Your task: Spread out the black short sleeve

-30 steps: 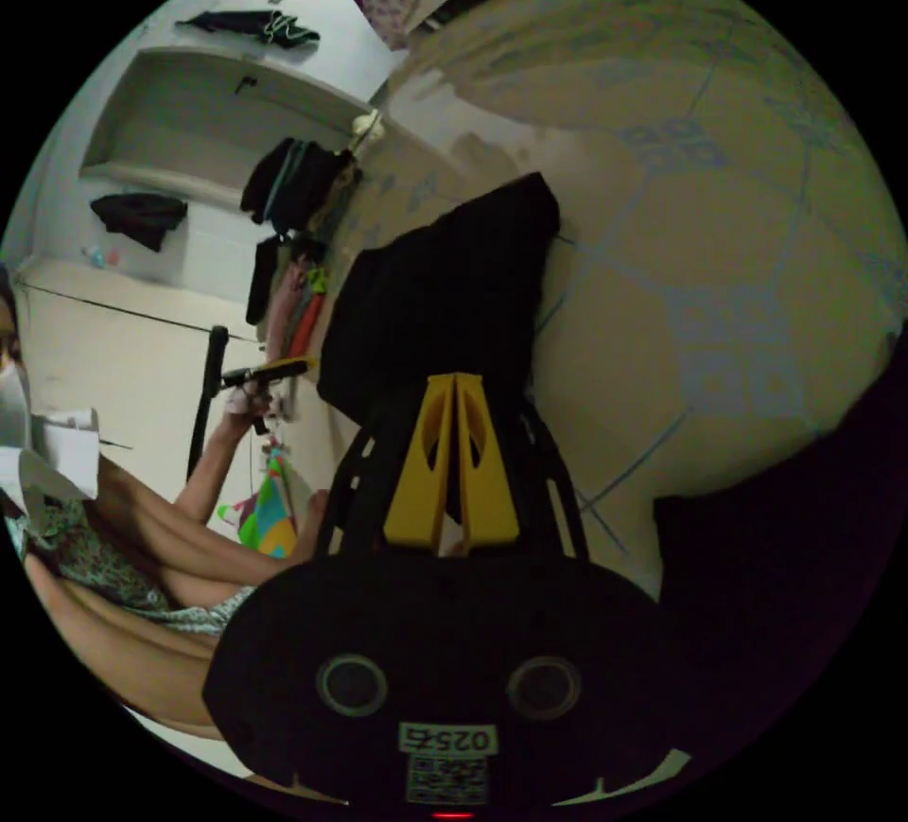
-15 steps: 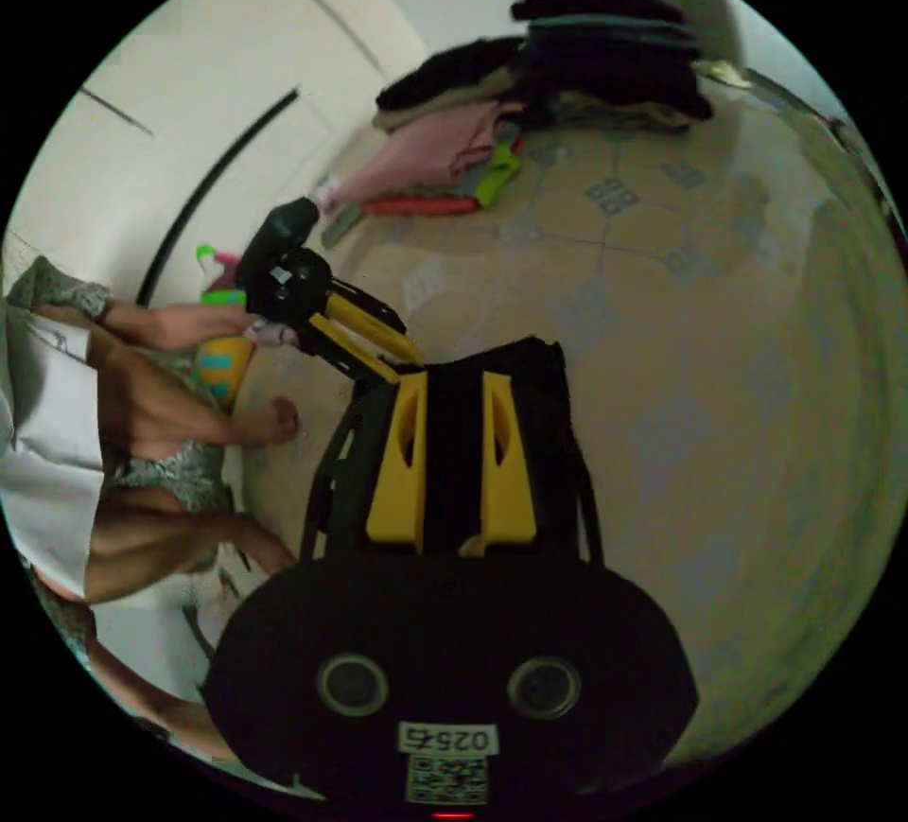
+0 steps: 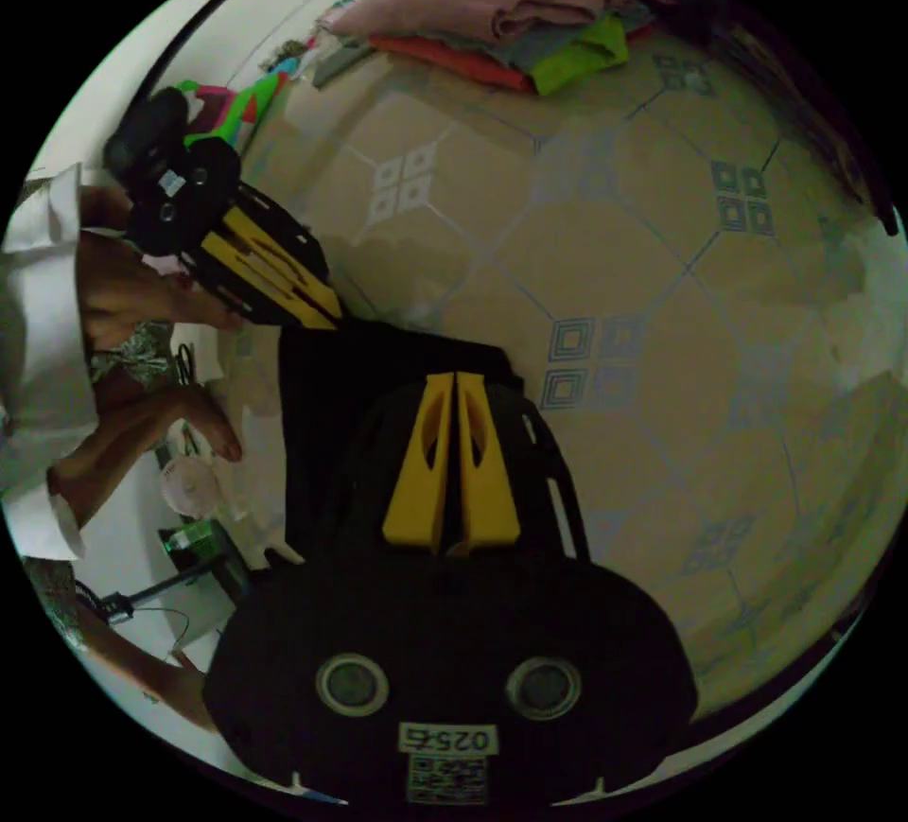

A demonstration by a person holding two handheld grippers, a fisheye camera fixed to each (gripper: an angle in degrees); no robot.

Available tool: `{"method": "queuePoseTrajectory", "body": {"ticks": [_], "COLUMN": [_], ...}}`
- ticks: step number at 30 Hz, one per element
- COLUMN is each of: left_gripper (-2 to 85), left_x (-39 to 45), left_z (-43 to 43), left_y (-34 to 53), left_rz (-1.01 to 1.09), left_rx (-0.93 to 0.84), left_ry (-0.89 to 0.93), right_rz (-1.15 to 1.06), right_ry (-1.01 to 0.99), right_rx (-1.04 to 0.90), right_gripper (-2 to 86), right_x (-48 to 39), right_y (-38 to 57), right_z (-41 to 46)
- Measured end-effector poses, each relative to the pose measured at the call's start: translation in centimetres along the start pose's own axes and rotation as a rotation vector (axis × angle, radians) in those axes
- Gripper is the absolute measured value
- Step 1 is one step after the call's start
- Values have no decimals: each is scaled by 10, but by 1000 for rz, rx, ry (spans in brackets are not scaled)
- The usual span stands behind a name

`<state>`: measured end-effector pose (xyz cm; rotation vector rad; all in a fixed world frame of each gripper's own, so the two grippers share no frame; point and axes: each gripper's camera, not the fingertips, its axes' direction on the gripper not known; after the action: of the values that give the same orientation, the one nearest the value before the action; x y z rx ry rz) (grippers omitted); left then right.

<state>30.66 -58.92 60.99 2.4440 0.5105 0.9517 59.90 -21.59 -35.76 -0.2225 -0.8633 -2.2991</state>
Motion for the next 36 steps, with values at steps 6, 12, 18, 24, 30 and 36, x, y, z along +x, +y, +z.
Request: {"method": "queuePoseTrajectory", "body": {"ticks": [6,12,18,24,30,36], "left_gripper": [-11,15,123,134,116,107], "left_x": [-22,-87,-154,-167,-203,-228], "left_z": [-11,-28,-37,3,3,-12], "left_y": [18,44,114,143,132,107], "left_rz": [-97,-208,-455,-576,-635,-628], "left_rx": [58,74,111,91,164,177], "left_ry": [-62,-73,562,720,735,662], "right_rz": [127,330,796,1467,1622,1507], "right_ry": [-7,-132,-361,-666,-749,-754], "right_rx": [356,500,1045,1447,1737,1779], "right_gripper": [5,61,222,254,262,196], "right_x": [11,29,-79,-248,-296,-249], "right_y": [38,111,309,426,441,437], "right_z": [-21,5,49,201,278,279]}}
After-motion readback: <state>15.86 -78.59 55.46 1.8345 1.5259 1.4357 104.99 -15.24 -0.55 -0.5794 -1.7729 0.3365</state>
